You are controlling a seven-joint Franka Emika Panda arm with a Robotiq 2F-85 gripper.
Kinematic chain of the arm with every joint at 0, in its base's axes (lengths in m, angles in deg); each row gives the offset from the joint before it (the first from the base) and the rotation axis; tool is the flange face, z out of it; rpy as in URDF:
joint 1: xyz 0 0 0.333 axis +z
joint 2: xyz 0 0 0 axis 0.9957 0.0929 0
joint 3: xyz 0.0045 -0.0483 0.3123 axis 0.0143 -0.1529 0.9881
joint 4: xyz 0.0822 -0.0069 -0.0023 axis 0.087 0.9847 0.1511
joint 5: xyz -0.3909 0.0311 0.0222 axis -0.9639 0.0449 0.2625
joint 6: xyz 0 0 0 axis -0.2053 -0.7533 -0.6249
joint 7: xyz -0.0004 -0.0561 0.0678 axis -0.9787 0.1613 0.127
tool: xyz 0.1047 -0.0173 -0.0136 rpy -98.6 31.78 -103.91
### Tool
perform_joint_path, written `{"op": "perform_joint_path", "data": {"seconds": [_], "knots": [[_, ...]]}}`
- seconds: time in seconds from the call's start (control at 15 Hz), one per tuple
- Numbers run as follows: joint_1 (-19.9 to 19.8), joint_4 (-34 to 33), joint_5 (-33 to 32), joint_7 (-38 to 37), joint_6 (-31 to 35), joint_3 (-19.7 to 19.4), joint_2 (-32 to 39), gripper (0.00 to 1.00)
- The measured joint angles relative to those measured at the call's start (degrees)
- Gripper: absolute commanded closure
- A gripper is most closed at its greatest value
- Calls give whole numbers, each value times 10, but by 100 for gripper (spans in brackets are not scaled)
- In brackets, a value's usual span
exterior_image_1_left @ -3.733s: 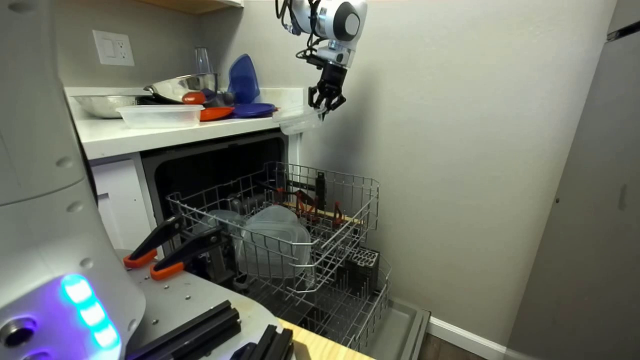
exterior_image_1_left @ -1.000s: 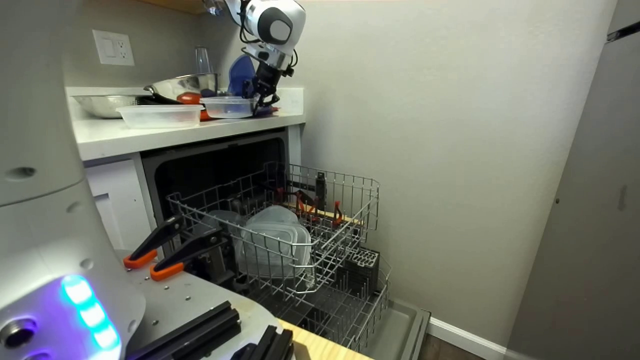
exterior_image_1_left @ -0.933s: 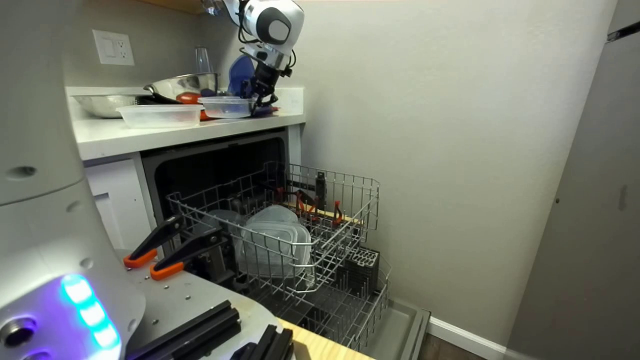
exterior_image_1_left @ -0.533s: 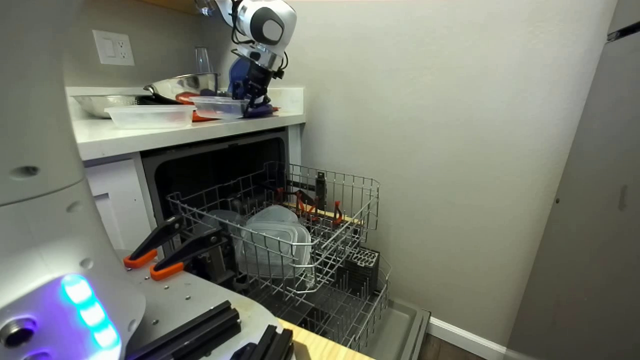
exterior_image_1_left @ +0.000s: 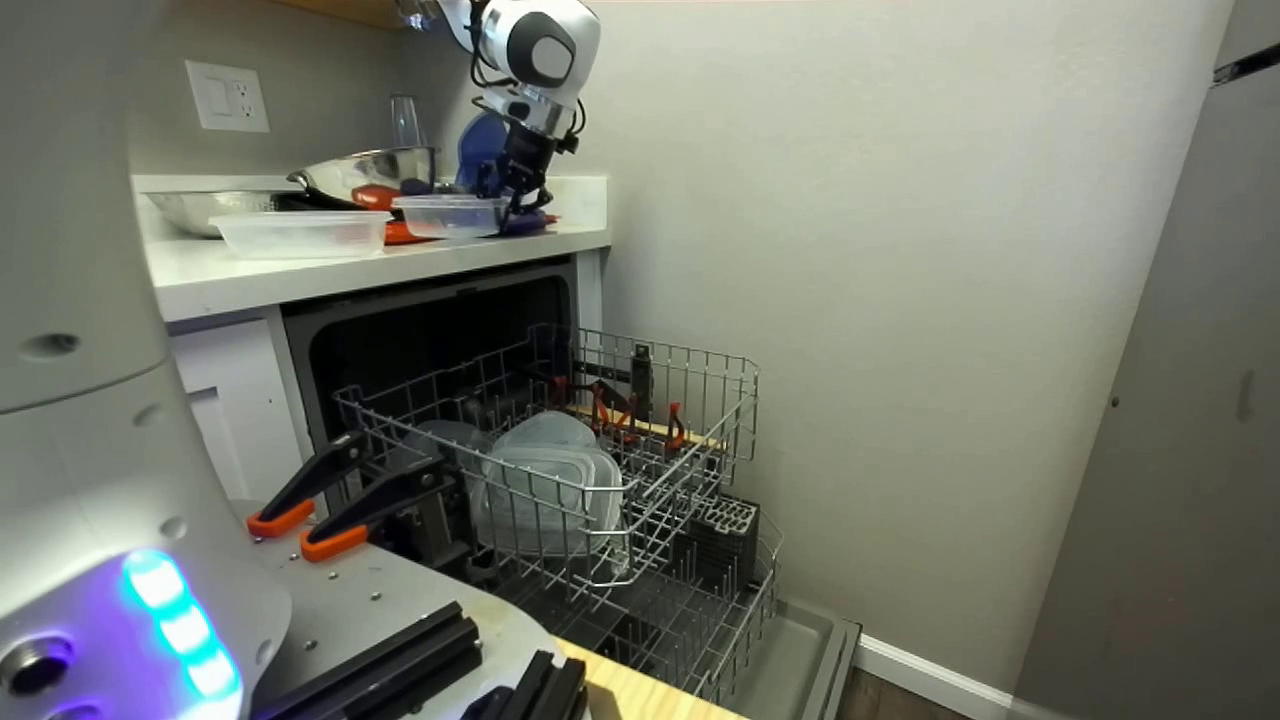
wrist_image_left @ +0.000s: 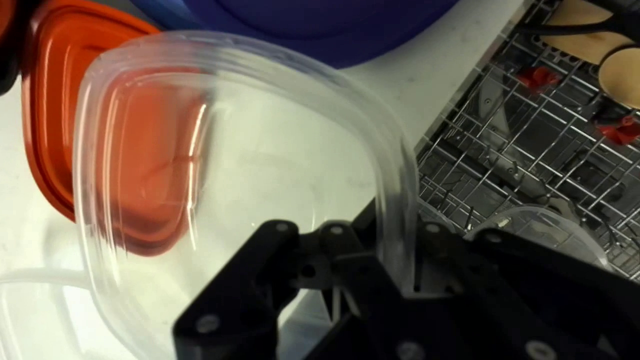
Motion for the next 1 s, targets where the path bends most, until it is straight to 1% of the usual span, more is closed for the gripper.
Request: {"op": "perform_joint_path", "data": {"seconds": [0.47,1.0], "knots": [[9,13,1,0,35,-10,3,99],[31,14,1,0,37,-26,6,99]]}}
